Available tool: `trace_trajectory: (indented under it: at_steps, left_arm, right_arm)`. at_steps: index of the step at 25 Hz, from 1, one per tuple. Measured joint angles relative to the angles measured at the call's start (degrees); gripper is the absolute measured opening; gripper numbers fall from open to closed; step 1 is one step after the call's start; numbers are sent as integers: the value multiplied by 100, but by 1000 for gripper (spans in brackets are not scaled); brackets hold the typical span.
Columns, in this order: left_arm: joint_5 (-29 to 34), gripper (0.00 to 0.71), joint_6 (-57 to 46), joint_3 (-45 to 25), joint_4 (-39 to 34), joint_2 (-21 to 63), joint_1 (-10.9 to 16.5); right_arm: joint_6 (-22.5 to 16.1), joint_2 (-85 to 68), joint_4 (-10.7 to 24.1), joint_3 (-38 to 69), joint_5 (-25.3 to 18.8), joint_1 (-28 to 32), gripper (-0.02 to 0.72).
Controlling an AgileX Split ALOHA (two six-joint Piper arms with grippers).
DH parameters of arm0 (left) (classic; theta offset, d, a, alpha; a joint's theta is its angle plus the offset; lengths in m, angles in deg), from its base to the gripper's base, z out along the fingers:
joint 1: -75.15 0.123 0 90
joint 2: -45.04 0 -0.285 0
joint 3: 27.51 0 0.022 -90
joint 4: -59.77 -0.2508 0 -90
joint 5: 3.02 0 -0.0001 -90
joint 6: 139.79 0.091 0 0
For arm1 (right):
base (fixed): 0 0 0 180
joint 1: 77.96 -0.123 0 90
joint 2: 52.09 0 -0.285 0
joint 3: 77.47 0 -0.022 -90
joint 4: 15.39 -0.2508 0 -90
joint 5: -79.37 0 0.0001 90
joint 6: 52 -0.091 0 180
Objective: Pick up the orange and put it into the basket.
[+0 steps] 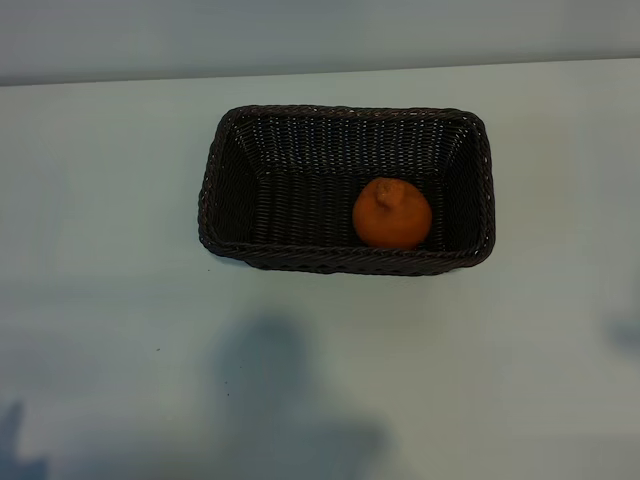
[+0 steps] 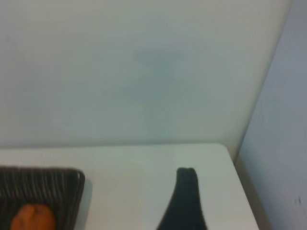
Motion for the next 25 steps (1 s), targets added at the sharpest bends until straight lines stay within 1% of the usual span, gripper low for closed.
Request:
trace_trajectory:
  at_steps: [5,8,16,20,25]
  left_arm:
    - [0,592,0,0,0,0,0]
    - [0,592,0,0,0,0,0]
    - [0,592,0,0,0,0,0]
    - [0,592,0,0,0,0,0]
    - [0,592,0,0,0,0,0]
  right_arm:
    - [0,-1039,0,1200,275,0,581]
    - [-26,-1497,0,1694,320,0,581]
    - [-39,-2325,0,2702,337,0,581]
    - [-66,-2637,-5,3248,439,0,581]
    - [-129,-2631,-96,3768,297,0,581]
